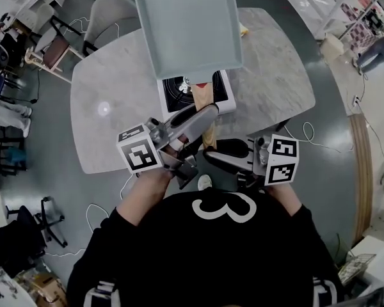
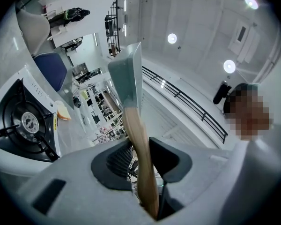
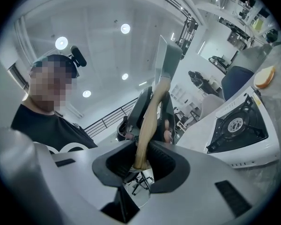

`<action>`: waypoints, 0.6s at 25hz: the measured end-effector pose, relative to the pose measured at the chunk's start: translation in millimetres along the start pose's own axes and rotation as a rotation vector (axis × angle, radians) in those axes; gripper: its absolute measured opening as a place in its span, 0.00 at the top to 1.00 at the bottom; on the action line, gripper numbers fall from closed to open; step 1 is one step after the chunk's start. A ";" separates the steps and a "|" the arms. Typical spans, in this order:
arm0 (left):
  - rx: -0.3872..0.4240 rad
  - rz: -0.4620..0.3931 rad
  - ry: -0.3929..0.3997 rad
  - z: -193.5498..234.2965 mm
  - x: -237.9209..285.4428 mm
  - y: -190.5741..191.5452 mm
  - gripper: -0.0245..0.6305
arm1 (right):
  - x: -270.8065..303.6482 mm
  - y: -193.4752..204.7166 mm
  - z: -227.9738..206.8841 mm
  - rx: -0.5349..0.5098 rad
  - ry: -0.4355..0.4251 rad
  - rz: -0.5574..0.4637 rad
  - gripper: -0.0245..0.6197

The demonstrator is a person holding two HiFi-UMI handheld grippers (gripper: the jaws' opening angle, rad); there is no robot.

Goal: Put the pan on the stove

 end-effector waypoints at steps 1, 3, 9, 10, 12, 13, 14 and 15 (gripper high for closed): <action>-0.011 0.003 -0.004 1.4 0.1 0.7 0.78 | -0.3 1.1 -0.7 0.008 0.003 -0.003 0.85; -0.032 0.008 -0.011 5.4 -0.5 2.8 0.78 | -1.0 3.3 -1.6 0.026 0.009 -0.008 0.85; -0.082 0.005 -0.055 22.1 -3.4 10.4 0.77 | -3.3 12.0 -5.6 0.081 0.029 -0.015 0.84; -0.092 0.005 -0.061 25.1 -3.9 12.1 0.77 | -3.7 13.8 -6.6 0.093 0.033 -0.018 0.84; -0.113 0.005 -0.072 31.6 -4.8 16.9 0.77 | -5.2 18.7 -9.4 0.116 0.037 -0.026 0.84; -0.121 0.006 -0.078 34.8 -4.9 19.6 0.77 | -6.6 21.3 -10.9 0.127 0.038 -0.030 0.84; -0.128 0.008 -0.084 37.6 -4.7 22.2 0.77 | -8.2 23.5 -12.2 0.137 0.039 -0.033 0.84; -0.134 0.010 -0.090 40.1 -4.3 24.4 0.77 | -9.6 25.3 -13.4 0.146 0.041 -0.035 0.84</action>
Point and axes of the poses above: the fingertips, and each gripper's own axes: x forward along the fingers, z to its left, y out of its underside, the point moved 3 cm from there along -x, backward along the fingers, and after that the axes turned 11 degrees about -y, right-handed, at the moved point
